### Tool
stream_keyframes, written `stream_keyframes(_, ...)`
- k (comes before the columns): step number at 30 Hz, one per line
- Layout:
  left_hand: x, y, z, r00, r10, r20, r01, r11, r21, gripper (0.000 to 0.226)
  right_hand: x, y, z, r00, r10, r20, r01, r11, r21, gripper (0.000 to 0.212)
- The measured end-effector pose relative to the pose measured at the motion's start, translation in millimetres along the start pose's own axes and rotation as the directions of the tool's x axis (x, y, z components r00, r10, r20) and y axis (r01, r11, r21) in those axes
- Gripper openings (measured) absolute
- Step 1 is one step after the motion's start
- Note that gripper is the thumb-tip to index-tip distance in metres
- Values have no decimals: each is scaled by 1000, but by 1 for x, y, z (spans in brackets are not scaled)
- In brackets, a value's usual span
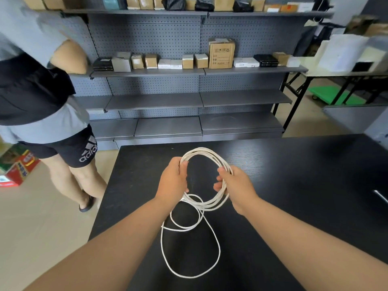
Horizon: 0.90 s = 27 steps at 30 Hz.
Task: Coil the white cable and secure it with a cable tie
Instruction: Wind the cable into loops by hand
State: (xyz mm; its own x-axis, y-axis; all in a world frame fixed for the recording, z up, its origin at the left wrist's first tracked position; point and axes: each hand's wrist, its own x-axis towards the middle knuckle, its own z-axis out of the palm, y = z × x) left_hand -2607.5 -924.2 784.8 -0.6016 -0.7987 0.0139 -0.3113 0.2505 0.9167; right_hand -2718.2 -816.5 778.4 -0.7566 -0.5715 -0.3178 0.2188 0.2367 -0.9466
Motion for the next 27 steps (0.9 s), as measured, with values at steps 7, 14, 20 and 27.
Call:
stream_keyframes(7,6,3,-14,954,172,244,-243,923,299,16,3,-19,-7,980,-113,165,155,951,-269,27)
stream_keyframes(14,6,2,-12,980,116,163,-149,966,209,21,2,-25,1,967,-142,214,221,885,-411,24)
stream_keyframes(20,3,2,-6,993,34,114,-48,992,114,22,0,-25,6,974,-95,206,180,877,-446,17)
stream_keyframes(27,-2,-4,-9,874,-276,399,442,793,-419,20,9,-20,4,986,-161,45,167,945,-281,18)
